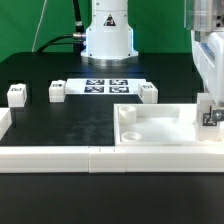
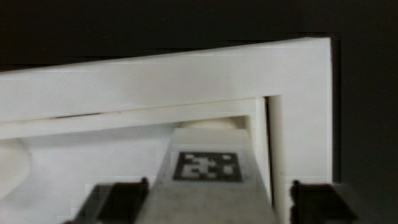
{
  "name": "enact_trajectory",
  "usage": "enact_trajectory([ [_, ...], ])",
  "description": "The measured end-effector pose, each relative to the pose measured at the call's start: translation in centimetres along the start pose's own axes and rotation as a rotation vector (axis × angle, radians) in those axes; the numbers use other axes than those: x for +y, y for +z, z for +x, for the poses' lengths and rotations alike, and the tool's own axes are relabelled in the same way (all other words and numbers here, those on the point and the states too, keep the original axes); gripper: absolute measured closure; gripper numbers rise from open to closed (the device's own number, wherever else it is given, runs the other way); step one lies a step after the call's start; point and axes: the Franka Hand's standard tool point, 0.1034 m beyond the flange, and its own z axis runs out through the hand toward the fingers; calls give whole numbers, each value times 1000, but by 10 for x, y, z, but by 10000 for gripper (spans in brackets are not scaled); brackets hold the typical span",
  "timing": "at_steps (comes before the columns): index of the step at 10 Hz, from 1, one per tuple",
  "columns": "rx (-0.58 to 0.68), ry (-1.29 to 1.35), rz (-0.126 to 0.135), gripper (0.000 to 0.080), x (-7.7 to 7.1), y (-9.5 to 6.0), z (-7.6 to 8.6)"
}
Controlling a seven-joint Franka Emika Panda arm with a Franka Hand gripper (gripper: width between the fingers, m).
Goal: Assemble one leg
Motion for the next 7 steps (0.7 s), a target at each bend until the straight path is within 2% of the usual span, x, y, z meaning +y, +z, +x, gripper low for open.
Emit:
enact_trajectory([
  [1, 0, -37, 0, 312, 0, 0, 0],
  [2, 0, -73, 0, 186, 0, 0, 0],
  [3, 0, -151, -5, 161, 0, 0, 0],
  [7, -3, -689, -28, 150, -1, 2, 2],
])
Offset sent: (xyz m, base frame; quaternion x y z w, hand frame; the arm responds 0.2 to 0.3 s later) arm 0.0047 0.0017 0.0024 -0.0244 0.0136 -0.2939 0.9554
